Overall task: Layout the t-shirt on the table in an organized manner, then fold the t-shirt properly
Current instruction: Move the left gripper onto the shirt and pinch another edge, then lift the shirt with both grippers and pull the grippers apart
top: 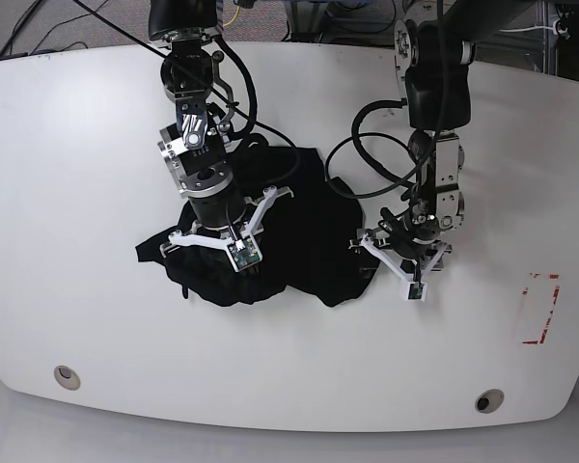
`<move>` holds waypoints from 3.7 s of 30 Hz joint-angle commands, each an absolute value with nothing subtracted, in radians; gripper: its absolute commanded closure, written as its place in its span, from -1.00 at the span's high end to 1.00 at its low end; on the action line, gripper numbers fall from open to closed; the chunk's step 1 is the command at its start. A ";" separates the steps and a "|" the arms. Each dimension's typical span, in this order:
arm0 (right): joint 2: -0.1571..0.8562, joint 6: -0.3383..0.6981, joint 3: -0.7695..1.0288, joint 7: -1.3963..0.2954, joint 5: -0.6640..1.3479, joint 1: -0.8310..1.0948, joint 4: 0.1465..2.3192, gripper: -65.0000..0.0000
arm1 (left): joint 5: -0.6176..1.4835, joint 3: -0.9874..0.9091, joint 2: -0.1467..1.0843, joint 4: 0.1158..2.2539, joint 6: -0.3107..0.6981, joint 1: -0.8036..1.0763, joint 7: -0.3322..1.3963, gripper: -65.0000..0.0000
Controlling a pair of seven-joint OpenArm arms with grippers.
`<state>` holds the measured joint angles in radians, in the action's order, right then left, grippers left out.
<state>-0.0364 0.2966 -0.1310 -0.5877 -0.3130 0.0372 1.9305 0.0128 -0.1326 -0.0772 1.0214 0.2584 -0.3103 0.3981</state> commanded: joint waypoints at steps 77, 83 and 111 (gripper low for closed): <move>0.116 0.297 -0.133 -0.564 -0.309 -0.426 1.997 -1.00 | 0.022 -0.127 0.093 1.991 0.263 -0.407 0.656 -1.00; 0.154 0.349 -0.133 -0.564 -0.306 -0.530 1.965 -1.00 | 0.021 -0.139 0.096 1.992 0.263 -0.522 0.688 -1.00; 0.133 0.536 -0.120 -0.582 -0.309 -0.507 1.862 -1.00 | 0.024 -0.142 0.189 1.992 0.265 -0.694 0.905 -1.00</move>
